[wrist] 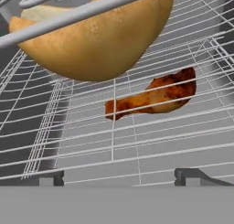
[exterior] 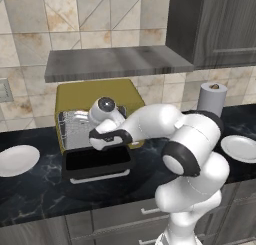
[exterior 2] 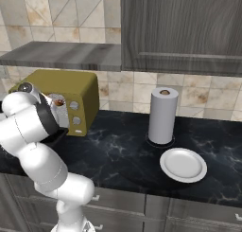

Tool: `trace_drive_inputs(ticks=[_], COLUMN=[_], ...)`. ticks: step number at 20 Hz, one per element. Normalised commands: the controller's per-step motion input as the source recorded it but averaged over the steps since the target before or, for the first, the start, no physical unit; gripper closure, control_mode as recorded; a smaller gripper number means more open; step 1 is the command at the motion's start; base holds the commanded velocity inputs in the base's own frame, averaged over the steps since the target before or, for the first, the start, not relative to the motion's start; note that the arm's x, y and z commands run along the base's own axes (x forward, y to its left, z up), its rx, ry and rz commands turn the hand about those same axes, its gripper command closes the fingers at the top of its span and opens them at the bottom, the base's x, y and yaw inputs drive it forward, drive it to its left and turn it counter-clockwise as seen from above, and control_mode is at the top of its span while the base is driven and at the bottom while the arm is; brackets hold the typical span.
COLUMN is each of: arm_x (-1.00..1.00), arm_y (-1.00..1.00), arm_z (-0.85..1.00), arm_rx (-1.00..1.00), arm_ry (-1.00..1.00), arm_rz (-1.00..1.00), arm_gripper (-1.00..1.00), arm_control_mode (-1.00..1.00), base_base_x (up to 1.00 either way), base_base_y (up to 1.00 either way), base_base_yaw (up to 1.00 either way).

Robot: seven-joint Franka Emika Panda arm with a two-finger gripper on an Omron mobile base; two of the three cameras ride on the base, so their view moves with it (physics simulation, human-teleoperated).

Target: Open the toaster oven door. Place the hotdog bun on the top rack in the toaster oven and place the chicken drumstick on the bottom rack.

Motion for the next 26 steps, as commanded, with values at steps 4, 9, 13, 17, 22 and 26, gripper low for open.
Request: trace_drive_inputs(ticks=[4, 9, 13, 17, 22, 26], arm_x=[0.24, 0.19, -0.12, -0.27, -0.39, -0.39], arm_y=[0.0, 0.0, 0.04, 0.03, 0.0, 0.0], arm_z=[0.1, 0.12, 0.07, 0.05, 0.07, 0.18], arm_rx=[-0.01, -0.01, -0.06, -0.08, -0.07, -0.01], arm_ry=[0.16, 0.23, 0.23, 0.04, 0.0, 0.06], arm_rz=[0.0, 0.0, 0.0, 0.0, 0.0, 0.0], arm_gripper=[-1.0, -1.0, -1.0, -1.0, -1.0, -1.0], arm_control_mode=[-1.0, -1.0, -1.0, -1.0, -1.0, -1.0], base_base_x=[0.0, 0.0, 0.0, 0.0, 0.0, 0.0], base_base_y=[0.0, 0.0, 0.0, 0.0, 0.0, 0.0], base_base_yaw=[0.0, 0.0, 0.0, 0.0, 0.0, 0.0])
